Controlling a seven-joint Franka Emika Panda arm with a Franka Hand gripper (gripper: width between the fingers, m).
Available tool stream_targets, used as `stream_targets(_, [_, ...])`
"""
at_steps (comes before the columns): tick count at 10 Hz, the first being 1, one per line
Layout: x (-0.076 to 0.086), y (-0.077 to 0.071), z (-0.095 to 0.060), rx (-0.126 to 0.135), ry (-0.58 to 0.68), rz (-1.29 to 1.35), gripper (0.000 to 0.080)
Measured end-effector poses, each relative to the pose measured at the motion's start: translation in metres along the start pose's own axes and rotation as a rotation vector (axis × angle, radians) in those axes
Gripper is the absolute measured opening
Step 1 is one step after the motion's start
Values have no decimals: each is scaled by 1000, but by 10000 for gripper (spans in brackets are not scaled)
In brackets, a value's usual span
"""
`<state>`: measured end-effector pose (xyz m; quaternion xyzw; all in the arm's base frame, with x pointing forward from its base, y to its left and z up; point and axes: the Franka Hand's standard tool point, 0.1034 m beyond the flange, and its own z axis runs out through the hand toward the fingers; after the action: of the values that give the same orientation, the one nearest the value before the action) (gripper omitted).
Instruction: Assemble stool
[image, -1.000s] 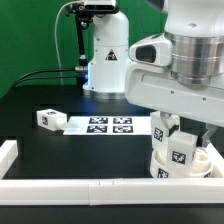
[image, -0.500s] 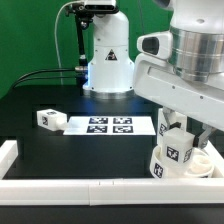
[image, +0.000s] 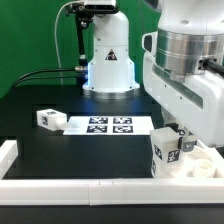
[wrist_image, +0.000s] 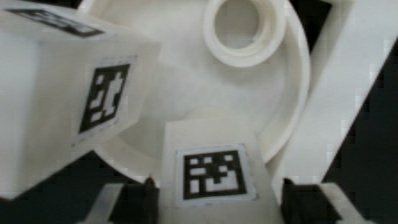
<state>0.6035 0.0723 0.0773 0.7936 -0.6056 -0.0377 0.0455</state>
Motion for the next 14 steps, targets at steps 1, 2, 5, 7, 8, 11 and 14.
stream_targets(1, [1,2,0,2,3,82,334])
stream_targets(2, [1,5,0,13,-9,139,334])
stream_targets(5, [6,5,-13,35,-23,87,486])
stream_targets(7, [20,17,-36,60,-36,40,594])
stream_targets(8, [30,21,-49,77,-48,18,640])
stream_targets(11, [35,20,-58,91,-45,12,647])
stream_targets(14, [34,20,-58,91,-44,10,649])
